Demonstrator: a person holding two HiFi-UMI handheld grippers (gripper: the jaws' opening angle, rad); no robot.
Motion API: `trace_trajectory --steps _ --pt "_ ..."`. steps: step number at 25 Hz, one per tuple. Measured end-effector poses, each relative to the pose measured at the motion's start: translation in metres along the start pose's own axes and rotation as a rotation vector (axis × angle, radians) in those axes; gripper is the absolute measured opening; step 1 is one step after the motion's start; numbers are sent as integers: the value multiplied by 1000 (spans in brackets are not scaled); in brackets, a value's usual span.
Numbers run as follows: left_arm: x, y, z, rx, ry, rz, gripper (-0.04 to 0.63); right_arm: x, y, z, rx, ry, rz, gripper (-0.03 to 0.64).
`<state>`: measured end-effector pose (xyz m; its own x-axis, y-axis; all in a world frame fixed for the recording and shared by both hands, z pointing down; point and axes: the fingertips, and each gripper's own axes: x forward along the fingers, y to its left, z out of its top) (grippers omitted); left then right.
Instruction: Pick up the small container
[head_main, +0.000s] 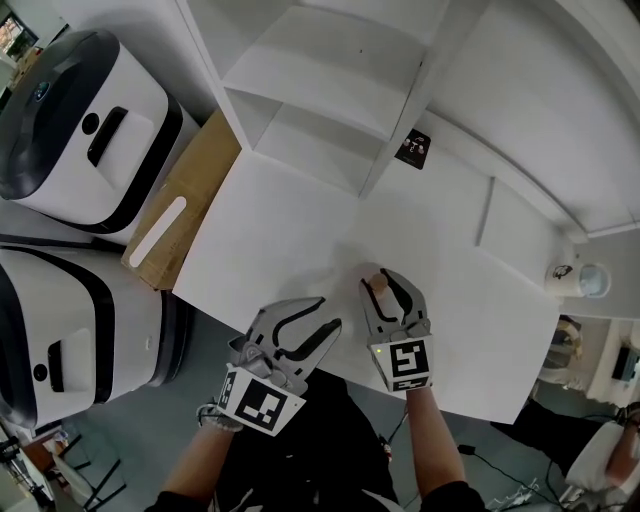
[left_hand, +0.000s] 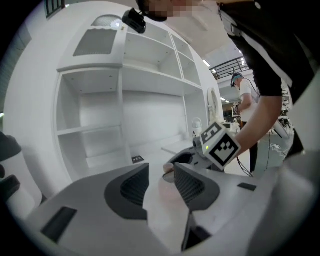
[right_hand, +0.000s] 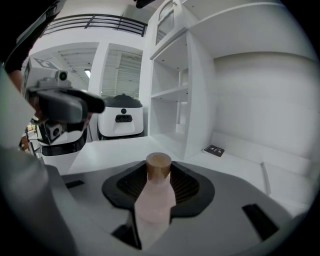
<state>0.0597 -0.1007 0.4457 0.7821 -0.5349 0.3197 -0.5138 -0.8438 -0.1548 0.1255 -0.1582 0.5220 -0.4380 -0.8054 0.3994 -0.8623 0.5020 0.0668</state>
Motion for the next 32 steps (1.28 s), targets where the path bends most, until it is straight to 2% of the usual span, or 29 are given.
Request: trace_trajectory --steps 5,9,15,25,32 --pt "51 -13 -53 57 94 -91 314 -1 0 5 -1 -2 -12 147" --pt "85 -23 -84 84 158 -153 364 -4 2 8 -1 -5 -18 147" --pt "114 -33 -103 111 226 -222 376 -9 7 16 17 -20 -18 147" --pt "107 -34 -72 148 182 -278 365 -27 10 40 36 -61 -51 147" --pt "88 -35 -51 169 164 -299 364 -43 19 64 13 -75 -55 147"
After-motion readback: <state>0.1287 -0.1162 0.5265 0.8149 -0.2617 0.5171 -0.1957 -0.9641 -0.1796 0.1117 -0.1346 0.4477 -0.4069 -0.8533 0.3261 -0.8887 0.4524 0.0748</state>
